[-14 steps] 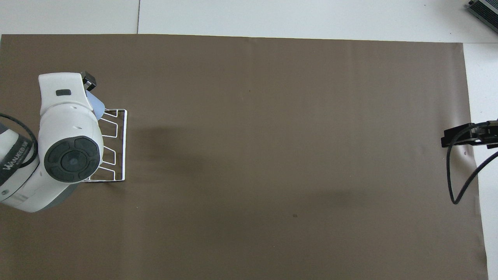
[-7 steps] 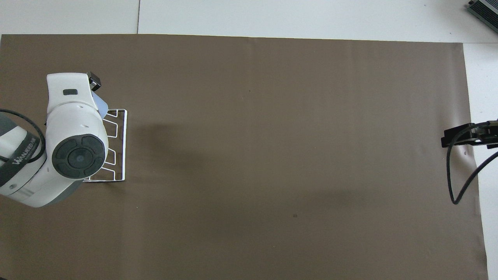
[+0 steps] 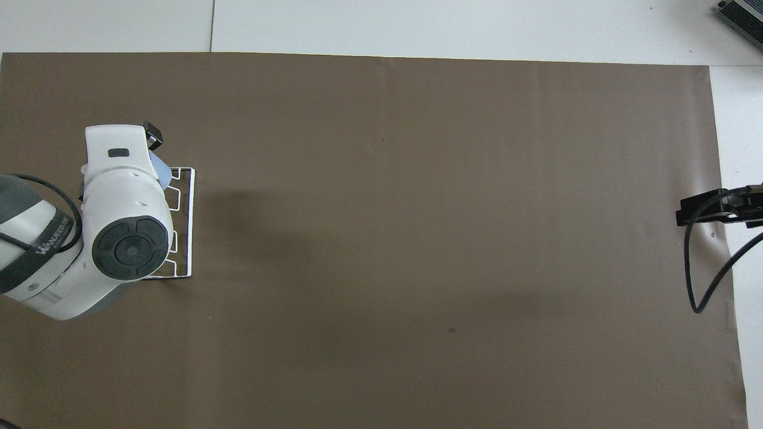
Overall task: Hang cup on cup holder
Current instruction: 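Lower the cup onto the rack hook with the left gripper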
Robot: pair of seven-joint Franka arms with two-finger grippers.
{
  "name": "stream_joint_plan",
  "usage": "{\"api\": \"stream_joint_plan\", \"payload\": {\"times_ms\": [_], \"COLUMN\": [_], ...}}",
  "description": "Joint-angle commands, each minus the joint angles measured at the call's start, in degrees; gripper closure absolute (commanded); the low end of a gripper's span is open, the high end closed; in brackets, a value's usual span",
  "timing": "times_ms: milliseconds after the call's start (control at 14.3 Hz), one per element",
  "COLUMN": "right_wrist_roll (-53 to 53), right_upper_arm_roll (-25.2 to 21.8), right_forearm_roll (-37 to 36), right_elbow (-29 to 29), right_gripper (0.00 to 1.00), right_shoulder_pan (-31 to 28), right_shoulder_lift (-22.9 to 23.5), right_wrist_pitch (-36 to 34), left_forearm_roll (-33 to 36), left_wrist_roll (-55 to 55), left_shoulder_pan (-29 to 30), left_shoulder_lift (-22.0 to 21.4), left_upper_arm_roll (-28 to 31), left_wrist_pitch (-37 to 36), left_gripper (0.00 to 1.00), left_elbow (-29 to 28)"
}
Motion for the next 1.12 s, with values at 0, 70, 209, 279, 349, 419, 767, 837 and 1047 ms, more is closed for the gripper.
{"api": "stream_joint_plan", "payload": {"times_ms": [0,70,209,279,349,419,767,837,1047], "right_wrist_roll": [0.6,0.6,0.6,0.6,0.6,0.6,0.6,0.6,0.6], "right_upper_arm_roll": [-0.2,-0.2,-0.1,-0.2,-0.2,-0.2,-0.2,-0.2,-0.2], "right_forearm_roll": [1.4,1.4,1.4,1.4,1.4,1.4,1.4,1.4,1.4], "right_elbow": [-1.6,-1.6,-1.6,-1.6,-1.6,-1.6,-1.6,-1.6,-1.6], "right_gripper": [0.0,0.0,0.0,0.0,0.0,0.0,0.0,0.0,0.0], "right_shoulder_pan": [-0.1,-0.1,-0.1,-0.1,-0.1,-0.1,-0.1,-0.1,-0.1], "right_shoulder_lift": [-1.3,-1.3,-1.3,-1.3,-1.3,-1.4,-1.4,-1.3,-1.3], "right_wrist_pitch": [0.8,0.8,0.8,0.8,0.8,0.8,0.7,0.7,0.7], "left_forearm_roll": [1.6,1.6,1.4,1.4,1.2,1.1,0.5,0.5,-4.5], "left_wrist_roll": [-1.3,-1.3,-1.3,-1.3,-1.3,-1.3,-0.3,0.2,3.1], "left_shoulder_pan": [1.7,2.9,3.2,3.2,3.2,3.1,2.8,2.7,2.9], "left_shoulder_lift": [-0.9,-0.6,-0.2,-0.1,0.0,0.0,0.8,0.7,1.1], "left_upper_arm_roll": [-0.2,-0.2,-0.2,-0.2,-0.2,-0.2,-0.5,-0.6,-0.6], "left_wrist_pitch": [3.5,4.5,4.8,4.8,4.8,4.7,4.0,4.1,5.0], "left_gripper": [1.0,0.89,0.0,0.0,0.0,0.0,0.0,0.0,0.0], "left_elbow": [-1.3,-1.3,-0.5,-0.2,0.2,0.7,2.6,2.6,3.3]}}
